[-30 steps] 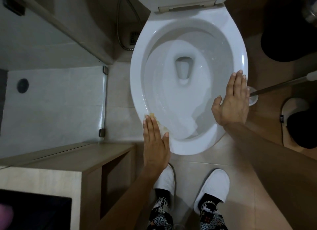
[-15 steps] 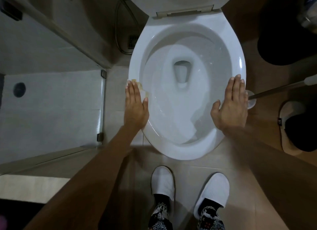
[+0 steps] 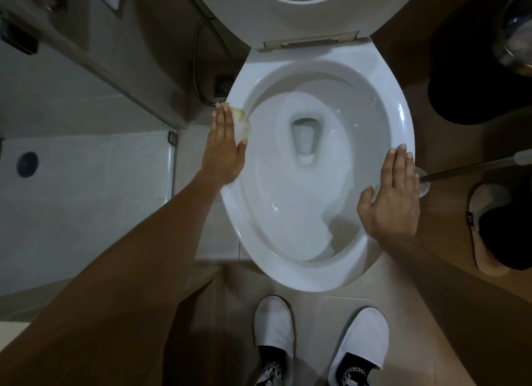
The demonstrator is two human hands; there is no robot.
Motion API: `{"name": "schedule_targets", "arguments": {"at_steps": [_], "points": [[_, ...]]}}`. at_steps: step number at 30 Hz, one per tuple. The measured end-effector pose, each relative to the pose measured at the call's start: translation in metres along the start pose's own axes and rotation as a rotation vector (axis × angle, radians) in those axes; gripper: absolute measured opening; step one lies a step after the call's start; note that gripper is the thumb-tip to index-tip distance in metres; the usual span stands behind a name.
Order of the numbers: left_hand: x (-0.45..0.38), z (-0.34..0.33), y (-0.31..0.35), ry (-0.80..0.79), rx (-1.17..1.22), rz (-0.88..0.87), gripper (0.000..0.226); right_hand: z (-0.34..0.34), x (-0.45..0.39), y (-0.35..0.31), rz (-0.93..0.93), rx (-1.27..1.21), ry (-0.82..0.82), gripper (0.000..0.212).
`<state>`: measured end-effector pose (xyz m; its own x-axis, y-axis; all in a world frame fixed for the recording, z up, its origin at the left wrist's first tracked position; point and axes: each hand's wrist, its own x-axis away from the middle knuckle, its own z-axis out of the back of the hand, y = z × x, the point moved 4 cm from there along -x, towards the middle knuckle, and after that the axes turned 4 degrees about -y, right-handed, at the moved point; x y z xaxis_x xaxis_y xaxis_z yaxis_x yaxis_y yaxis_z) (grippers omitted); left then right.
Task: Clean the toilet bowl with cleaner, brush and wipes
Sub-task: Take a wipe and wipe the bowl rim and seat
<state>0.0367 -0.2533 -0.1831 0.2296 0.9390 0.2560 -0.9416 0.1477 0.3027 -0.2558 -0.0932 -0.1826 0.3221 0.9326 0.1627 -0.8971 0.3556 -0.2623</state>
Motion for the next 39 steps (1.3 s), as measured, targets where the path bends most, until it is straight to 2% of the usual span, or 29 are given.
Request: {"name": "schedule_targets", "arguments": {"at_steps": [7, 14, 20, 29, 39], "points": [[0.012, 0.004, 0.01, 0.059, 0.062, 0.047, 0.056, 0.002, 0.0, -0.002, -0.001, 0.006, -0.036, 0.079], [0.04, 0.011, 0.008, -0.082, -0.056, 0.081, 0.054, 0.015, -0.001, -0.004, 0.015, 0.137, -0.209, 0.077], [0.072, 0.062, 0.032, -0.103, -0.138, 0.13, 0.052, 0.059, -0.001, -0.024, -0.018, 0.136, -0.392, 0.068], [0.114, 0.133, 0.062, -0.14, -0.183, 0.116, 0.05, 0.131, 0.03, -0.069, 0.02, 0.105, -0.421, 0.067], [0.158, 0.239, 0.086, -0.103, -0.073, 0.08, 0.049, 0.236, 0.058, -0.124, 0.061, 0.114, -0.464, 0.065]]}}
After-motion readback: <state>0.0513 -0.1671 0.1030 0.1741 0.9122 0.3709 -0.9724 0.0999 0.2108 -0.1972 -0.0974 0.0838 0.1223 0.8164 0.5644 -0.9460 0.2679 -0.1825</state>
